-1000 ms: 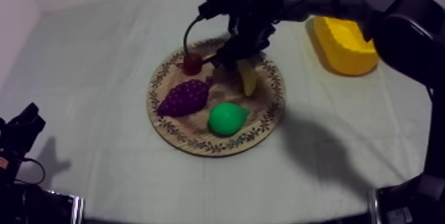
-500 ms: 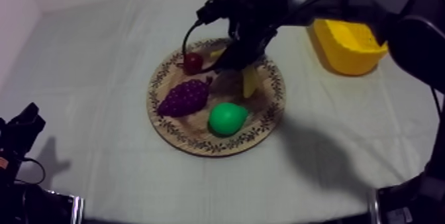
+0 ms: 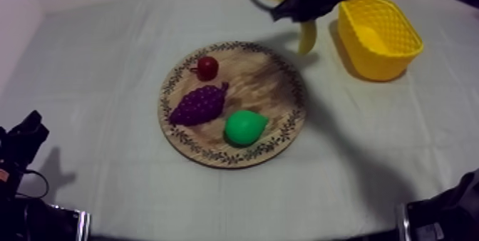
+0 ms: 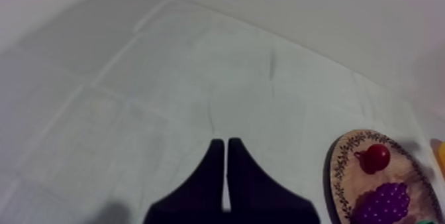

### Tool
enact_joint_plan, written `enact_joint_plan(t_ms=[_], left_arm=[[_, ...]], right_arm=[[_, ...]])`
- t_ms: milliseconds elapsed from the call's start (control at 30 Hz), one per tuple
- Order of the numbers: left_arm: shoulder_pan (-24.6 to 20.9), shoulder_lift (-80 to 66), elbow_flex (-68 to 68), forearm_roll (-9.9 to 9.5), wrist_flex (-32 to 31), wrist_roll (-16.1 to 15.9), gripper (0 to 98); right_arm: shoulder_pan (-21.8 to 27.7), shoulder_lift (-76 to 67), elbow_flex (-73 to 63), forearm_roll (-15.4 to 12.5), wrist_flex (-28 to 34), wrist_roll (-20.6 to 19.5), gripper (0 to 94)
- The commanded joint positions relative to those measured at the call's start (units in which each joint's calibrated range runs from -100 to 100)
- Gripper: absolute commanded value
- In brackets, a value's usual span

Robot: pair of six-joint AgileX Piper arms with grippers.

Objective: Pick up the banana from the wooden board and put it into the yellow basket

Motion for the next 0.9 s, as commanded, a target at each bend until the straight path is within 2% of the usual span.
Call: enact_joint_plan(t_ms=[0, 400, 700, 767, 867], left_arm=[[0.0, 0.0, 0.0, 0.03, 0.0, 0.0, 0.1], [0.0, 0.0, 0.0, 0.03, 0.0, 0.0, 0.1], [0.0, 0.0, 0.0, 0.03, 0.0, 0.0, 0.1], [0.0, 0.0, 0.0, 0.03, 0.0, 0.0, 0.1], [0.0, 0.0, 0.0, 0.03, 0.0, 0.0, 0.1]], right_arm=[[3.1, -4.5, 1.2, 0.6, -1.8, 0.3, 5.7], [16.3, -10.7, 6.7, 5.3, -12.3, 0.4, 5.7], [20.6, -4.8, 6.7, 7.3, -18.7, -0.4, 5.7], [21.0, -3.0, 5.9, 6.1, -19.3, 0.6, 11.7], [21.3, -0.5, 5.4, 4.2, -20.3, 2.6, 30.3]])
